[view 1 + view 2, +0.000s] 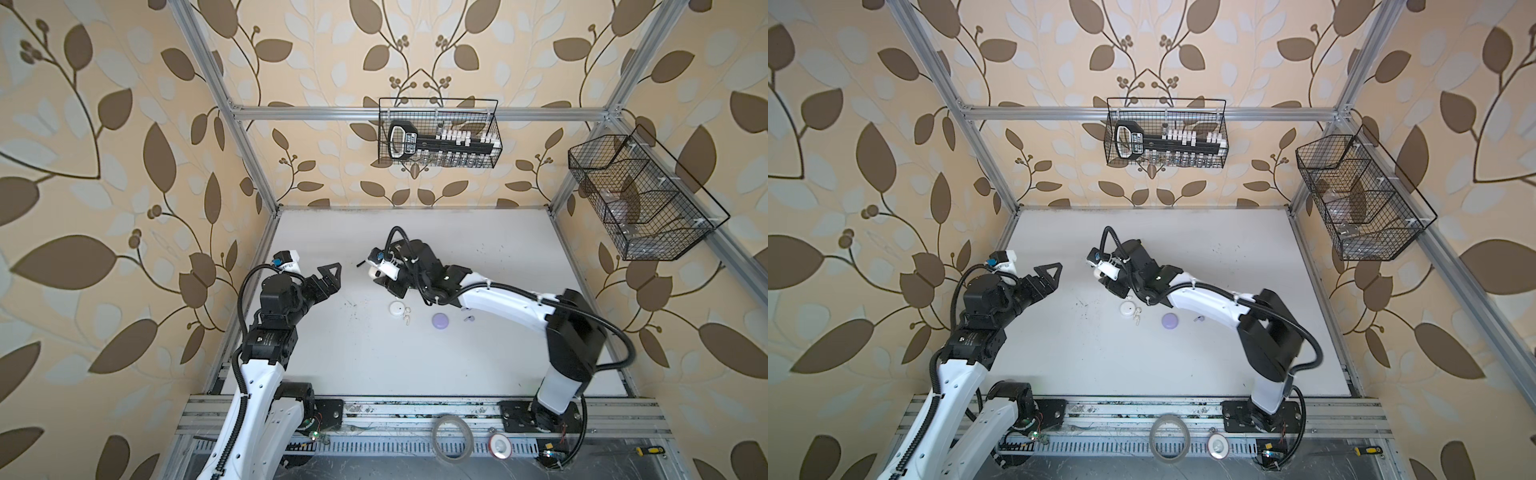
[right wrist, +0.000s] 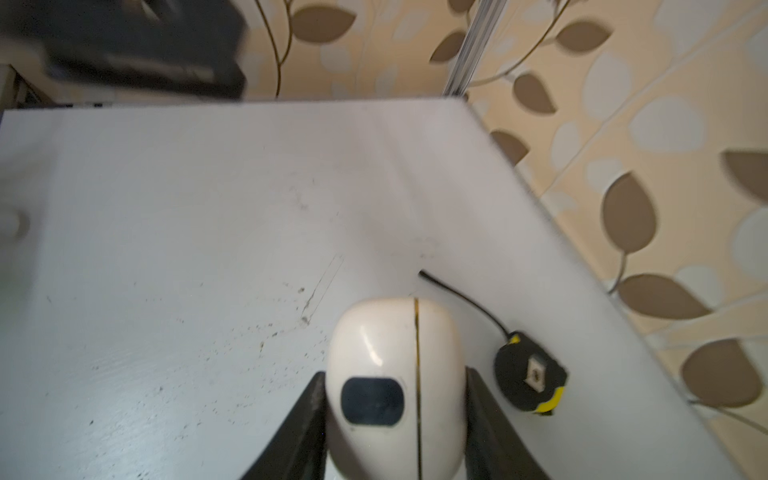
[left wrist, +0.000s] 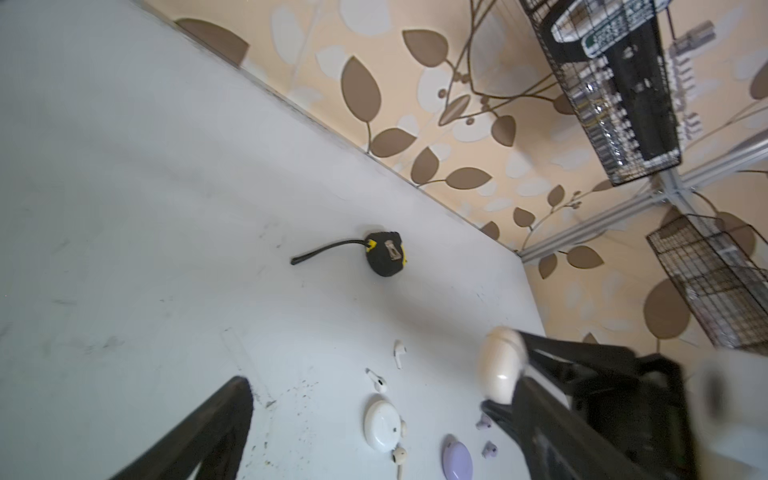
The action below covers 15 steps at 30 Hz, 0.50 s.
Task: Insert the wireless bluetooth earbuds into the charging case
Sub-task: 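Lift the cream case and carry it toward the left gripper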
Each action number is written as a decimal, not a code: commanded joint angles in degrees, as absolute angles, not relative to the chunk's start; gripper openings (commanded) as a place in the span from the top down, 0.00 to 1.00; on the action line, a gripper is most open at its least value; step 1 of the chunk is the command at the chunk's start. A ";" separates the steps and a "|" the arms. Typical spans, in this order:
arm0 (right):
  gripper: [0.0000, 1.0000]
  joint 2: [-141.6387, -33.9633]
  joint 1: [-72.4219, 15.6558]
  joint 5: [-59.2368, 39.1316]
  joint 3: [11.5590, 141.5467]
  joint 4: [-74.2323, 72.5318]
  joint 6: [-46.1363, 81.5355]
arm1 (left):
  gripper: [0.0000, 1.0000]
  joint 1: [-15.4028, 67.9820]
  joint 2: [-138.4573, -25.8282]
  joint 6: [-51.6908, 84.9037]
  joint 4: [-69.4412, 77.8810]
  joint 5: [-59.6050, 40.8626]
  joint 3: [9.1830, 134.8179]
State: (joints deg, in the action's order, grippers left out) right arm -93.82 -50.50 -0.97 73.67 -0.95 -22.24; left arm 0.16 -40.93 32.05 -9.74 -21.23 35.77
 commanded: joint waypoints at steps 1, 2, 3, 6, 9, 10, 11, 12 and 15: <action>0.74 -89.30 -53.05 3.36 68.01 -6.14 -33.16 | 0.02 0.06 -41.57 31.30 -2.94 -31.68 37.31; 0.74 -87.70 -53.40 3.34 67.18 -6.15 -34.92 | 0.02 0.03 -41.65 30.65 -2.04 -32.99 37.07; 0.74 -86.30 -53.79 3.97 66.35 -6.34 -36.08 | 0.02 0.00 -41.62 30.47 -0.37 -34.77 36.69; 0.78 -82.79 -55.50 8.78 63.13 -8.61 -39.84 | 0.05 0.00 -41.58 31.78 4.56 -41.40 35.90; 0.80 -78.55 -56.92 12.80 58.98 -10.98 -42.61 | 0.09 0.00 -39.93 35.19 10.19 -45.55 34.38; 0.76 -77.03 -57.20 13.01 57.51 -11.27 -42.96 | 0.09 0.00 -39.05 36.20 11.56 -46.23 33.96; 0.74 -75.42 -57.55 13.16 56.52 -11.09 -43.14 | 0.10 0.03 -38.26 36.61 12.39 -46.69 33.59; 0.75 -74.35 -58.34 13.90 55.70 -11.00 -43.28 | 0.10 0.00 -37.71 36.72 12.84 -47.32 33.41; 0.75 -71.17 -61.03 16.28 52.29 -12.98 -44.62 | 0.13 0.68 -37.25 39.36 19.78 -52.14 32.18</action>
